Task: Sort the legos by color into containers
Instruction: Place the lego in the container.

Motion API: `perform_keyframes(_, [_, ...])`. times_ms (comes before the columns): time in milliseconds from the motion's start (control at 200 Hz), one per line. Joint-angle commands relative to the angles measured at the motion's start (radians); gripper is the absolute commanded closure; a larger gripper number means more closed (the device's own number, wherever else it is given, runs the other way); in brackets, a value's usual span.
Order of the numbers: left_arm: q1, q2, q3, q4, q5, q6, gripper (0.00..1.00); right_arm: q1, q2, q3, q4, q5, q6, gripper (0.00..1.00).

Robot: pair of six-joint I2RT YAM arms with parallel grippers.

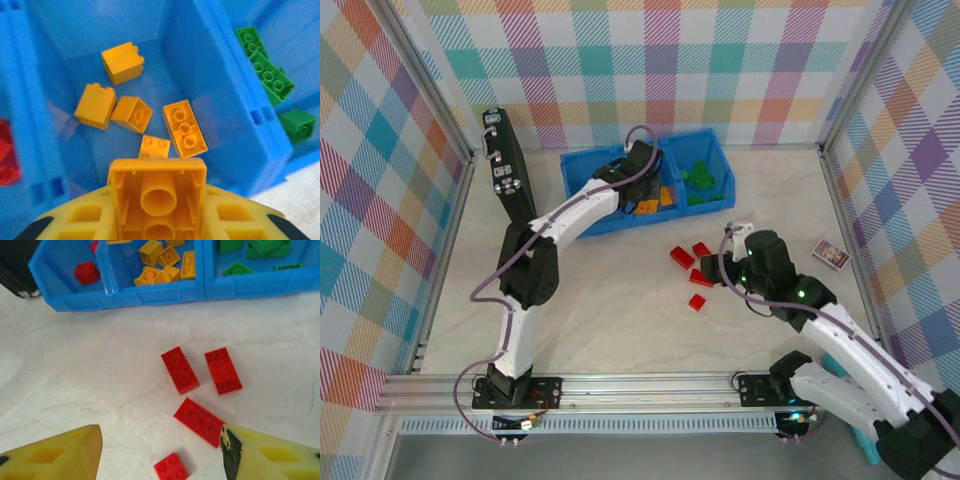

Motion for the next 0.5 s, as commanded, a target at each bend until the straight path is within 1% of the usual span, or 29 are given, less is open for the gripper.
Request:
perform_keyframes(0, [0.013,0.069,0.117,0.036,0.015,0.04,0.77,0.008,-0.098,-0.061,-0.013,-0.046,0.165,0.36])
perform_keyframes(100, [0.024,0.141,0.206,0.014,0.008,0.052,0.77,0.01,-0.127,-0.088,-0.049,-0.051,0.213,0.36])
perform_keyframes(300, [0.047,0.233,0.33,-0.019,0.001,0.059,0.74,0.017,-0.097,-0.143,-0.062,-0.066,0.254,0.36])
perform_keyframes(440, [0.055,0.26,0.351,-0.025,0.011,0.051,0.65,0.02,-0.06,-0.168,-0.058,-0.093,0.277,0.35])
perform_keyframes(495, [0.056,0.26,0.35,-0.025,0.014,0.05,0.58,0.026,-0.047,-0.177,-0.057,-0.105,0.292,0.35])
